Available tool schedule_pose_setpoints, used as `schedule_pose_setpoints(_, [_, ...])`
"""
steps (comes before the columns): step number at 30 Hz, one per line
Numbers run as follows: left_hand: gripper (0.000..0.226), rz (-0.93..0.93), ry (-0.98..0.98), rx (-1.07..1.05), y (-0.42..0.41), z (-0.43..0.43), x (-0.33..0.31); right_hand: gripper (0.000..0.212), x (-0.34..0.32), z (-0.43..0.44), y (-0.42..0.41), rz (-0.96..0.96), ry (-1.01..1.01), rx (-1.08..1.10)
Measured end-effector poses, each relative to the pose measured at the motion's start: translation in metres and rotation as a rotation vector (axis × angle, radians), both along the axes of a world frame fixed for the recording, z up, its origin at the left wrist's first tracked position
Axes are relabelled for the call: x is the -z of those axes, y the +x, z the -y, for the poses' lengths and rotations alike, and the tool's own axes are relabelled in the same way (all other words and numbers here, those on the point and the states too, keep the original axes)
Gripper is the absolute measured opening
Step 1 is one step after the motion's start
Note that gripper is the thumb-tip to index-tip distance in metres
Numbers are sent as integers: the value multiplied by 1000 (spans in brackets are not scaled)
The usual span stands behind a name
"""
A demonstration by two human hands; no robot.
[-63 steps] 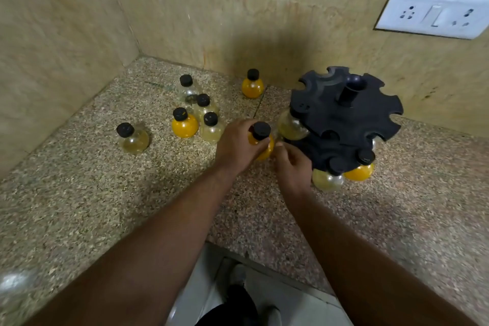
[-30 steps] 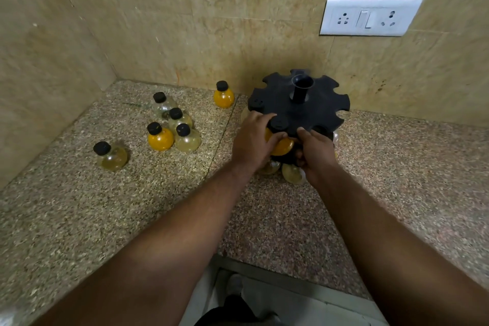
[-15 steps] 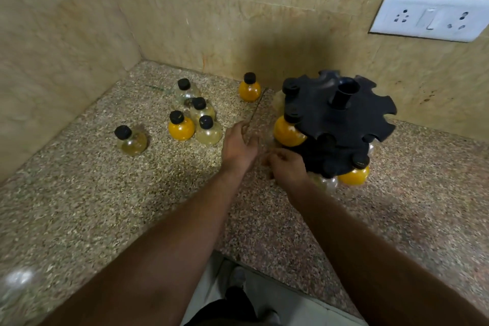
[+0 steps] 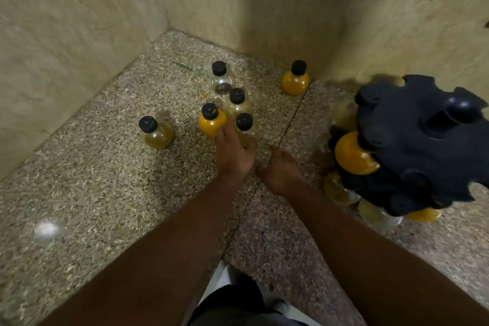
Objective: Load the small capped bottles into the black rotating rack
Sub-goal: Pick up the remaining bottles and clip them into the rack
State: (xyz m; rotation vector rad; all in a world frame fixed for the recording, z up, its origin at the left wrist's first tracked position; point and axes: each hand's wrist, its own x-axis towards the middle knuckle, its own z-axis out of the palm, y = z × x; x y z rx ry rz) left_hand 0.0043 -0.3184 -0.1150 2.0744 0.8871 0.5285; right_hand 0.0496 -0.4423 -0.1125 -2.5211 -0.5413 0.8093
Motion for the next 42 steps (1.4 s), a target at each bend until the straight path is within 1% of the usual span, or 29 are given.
schedule_pose_setpoints(4, [59,-29,76,50,7,-18,9,99,14,-15,2,-1,-235,-121])
schedule_pose_setpoints(8, [55,-7,80,86,13,-33,15,118,26,-30,-2,-3,-350,-172])
schedule_pose_setpoints(12, [55,19,29,93,18,-40,15,124,31,-34,-2,-5,-364,-159])
schedule_pose_setpoints(16, [56,24,42,101,19,-37,8,119,29,-33,-1,0,-334,-152])
schedule_pose_setpoints(19, [50,74,71,115,18,-30,-4,106,23,-26,1,36,-276,-143])
schedule_pose_setpoints(23, [53,87,92,125,12,-19,-17,92,13,-10,-1,91,-165,-67])
schedule_pose_setpoints(26, [53,108,112,152,6,-5,-26,82,3,2,-8,125,-16,-1])
schedule_pose_setpoints(31, [51,105,124,170,-5,27,-43,56,-15,32,-23,276,198,153])
schedule_pose_setpoints(34, [53,98,153,207,-14,55,-53,49,-27,62,-36,252,308,310])
schedule_pose_setpoints(36, [57,94,163,212,-20,71,-56,44,-34,77,-43,205,425,400])
schedule_pose_setpoints(39, [60,153,173,230,-28,99,-62,36,-47,102,-52,176,614,517])
schedule_pose_setpoints(42, [56,197,162,255,-34,127,-73,31,-62,128,-57,158,742,640])
